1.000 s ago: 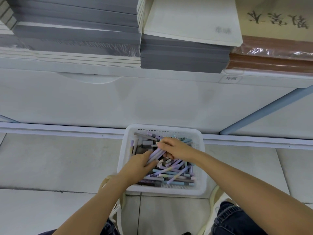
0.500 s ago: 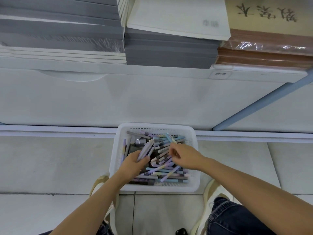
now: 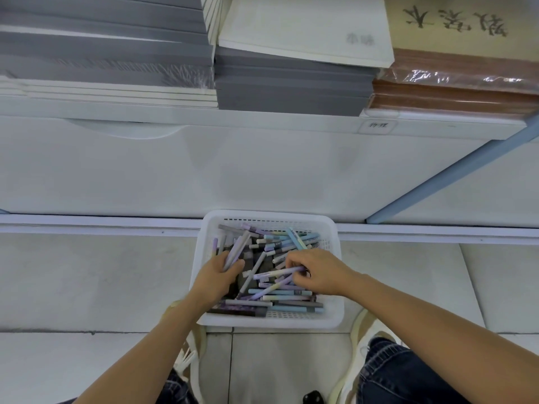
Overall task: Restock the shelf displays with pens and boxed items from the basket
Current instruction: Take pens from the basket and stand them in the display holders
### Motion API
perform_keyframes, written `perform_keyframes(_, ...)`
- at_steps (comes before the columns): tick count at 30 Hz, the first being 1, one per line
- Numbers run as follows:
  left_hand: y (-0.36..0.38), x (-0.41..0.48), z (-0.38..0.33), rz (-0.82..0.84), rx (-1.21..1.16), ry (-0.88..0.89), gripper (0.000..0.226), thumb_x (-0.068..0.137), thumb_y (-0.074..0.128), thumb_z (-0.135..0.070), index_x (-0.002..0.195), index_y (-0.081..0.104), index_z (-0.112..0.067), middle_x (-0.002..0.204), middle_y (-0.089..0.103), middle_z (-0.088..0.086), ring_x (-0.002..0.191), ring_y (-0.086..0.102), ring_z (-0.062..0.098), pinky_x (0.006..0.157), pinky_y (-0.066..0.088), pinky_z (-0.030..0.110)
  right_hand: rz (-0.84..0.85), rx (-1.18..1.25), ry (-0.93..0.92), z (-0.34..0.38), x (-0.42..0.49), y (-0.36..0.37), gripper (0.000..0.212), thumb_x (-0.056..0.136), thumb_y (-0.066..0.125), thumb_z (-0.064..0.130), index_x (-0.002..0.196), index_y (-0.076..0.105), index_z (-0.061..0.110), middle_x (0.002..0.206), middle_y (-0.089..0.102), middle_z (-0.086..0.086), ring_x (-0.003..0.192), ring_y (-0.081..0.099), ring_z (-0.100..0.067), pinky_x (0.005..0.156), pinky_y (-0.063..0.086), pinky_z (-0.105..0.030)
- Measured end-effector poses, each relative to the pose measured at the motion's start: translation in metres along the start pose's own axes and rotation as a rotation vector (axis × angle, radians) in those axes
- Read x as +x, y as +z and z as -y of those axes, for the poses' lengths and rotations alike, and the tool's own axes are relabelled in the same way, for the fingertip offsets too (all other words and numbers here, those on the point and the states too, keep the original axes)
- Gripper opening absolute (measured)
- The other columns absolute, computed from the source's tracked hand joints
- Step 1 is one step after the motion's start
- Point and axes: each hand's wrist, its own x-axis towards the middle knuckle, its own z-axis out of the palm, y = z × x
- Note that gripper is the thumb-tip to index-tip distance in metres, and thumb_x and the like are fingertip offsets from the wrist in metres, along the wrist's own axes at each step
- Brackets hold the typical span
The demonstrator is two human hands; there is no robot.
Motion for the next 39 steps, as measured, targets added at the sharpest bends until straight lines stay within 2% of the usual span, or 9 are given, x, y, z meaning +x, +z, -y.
perform_keyframes(5,0.003,-0.006,-0.001,0.015,0.062,0.027,0.027,0.097,0.055,-0.026,0.076,0.046,-0.012,0.06,0.041,0.003,0.055,0.038,0.017,0.055,0.034,0.031,0.055,-0.288,0.033,0.004,0.016,0.031,0.023,0.093,0.056,0.032,0.111,0.055,0.016,0.114,0.052,0.002,0.093,0.057,-0.017,0.075,0.05,-0.034)
perform_keyframes(13,0.0,-0.013,-0.022,-0.064,0.075,0.205,0.018,0.099,0.052,-0.031,0.084,0.056,-0.022,0.064,0.061,0.01,0.053,0.053,0.016,0.056,0.047,0.038,0.137,0.016,0.106,0.007,0.022,-0.011,0.015,0.091,0.064,0.031,0.085,0.066,0.018,0.068,0.056,0.01,0.06,0.05,-0.004,0.059,0.038,-0.022)
perform_keyframes(18,-0.003,-0.012,-0.061,-0.063,0.205,0.339,0.018,0.097,0.052,-0.043,0.08,0.054,-0.039,0.061,0.063,-0.01,0.051,0.054,0.003,0.051,0.04,0.018,0.15,0.086,0.042,0.037,0.023,-0.079,0.022,0.091,0.066,0.03,0.077,0.064,0.012,0.062,0.052,0.006,0.054,0.043,-0.006,0.056,0.035,-0.025)
perform_keyframes(21,-0.011,-0.02,-0.092,0.075,0.255,0.43,0.021,0.094,0.059,-0.043,0.075,0.058,-0.033,0.063,0.065,-0.012,0.057,0.061,0.007,0.055,0.043,0.023,0.177,0.065,0.02,0.055,0.018,-0.107,0.026,0.088,0.07,0.028,0.067,0.062,0.015,0.049,0.043,0.01,0.047,0.035,-0.007,0.052,0.029,-0.026)
perform_keyframes(25,-0.029,-0.036,-0.125,0.208,0.307,0.473,0.023,0.091,0.068,-0.031,0.078,0.062,-0.013,0.064,0.067,0.0,0.059,0.067,0.016,0.058,0.048,0.026,0.167,0.073,0.026,0.077,0.007,-0.129,0.039,0.083,0.076,0.032,0.074,0.062,-0.004,0.06,0.043,-0.008,0.056,0.038,-0.018,0.056,0.029,-0.03)
perform_keyframes(28,-0.049,-0.05,-0.137,0.201,0.224,0.503,0.021,0.095,0.062,-0.018,0.088,0.062,0.001,0.075,0.069,0.013,0.068,0.07,0.027,0.062,0.054,0.032,0.11,0.15,0.007,0.086,-0.007,-0.156,0.025,0.086,0.073,0.027,0.077,0.069,0.004,0.062,0.061,0.0,0.055,0.048,-0.011,0.055,0.039,-0.024)
perform_keyframes(32,-0.078,-0.071,-0.147,0.172,0.131,0.516,0.02,0.098,0.056,-0.021,0.11,0.063,-0.006,0.077,0.073,0.012,0.064,0.071,0.024,0.061,0.057,0.036,0.037,0.314,0.009,0.095,-0.03,-0.194,0.016,0.091,0.068,0.025,0.094,0.074,0.01,0.079,0.073,-0.001,0.054,0.05,-0.007,0.054,0.043,-0.018)
perform_keyframes(35,-0.093,-0.087,-0.162,0.012,-0.046,0.51,0.015,0.099,0.053,-0.024,0.106,0.064,-0.015,0.072,0.072,0.009,0.051,0.064,0.024,0.039,0.038,0.019,-0.03,0.41,0.004,0.107,-0.045,-0.213,0.017,0.092,0.065,0.026,0.097,0.071,0.011,0.09,0.075,-0.006,0.051,0.047,-0.007,0.051,0.041,-0.018)
perform_keyframes(39,-0.1,-0.108,-0.188,-0.116,-0.333,0.553,0.023,0.097,0.057,-0.024,0.077,0.052,-0.014,0.053,0.038,0.002,0.04,0.028,0.014,0.037,0.024,0.018,-0.119,0.517,-0.082,0.133,-0.063,-0.223,0.023,0.096,0.059,0.024,0.105,0.065,0.003,0.097,0.075,-0.01,0.049,0.046,-0.008,0.051,0.04,-0.018)
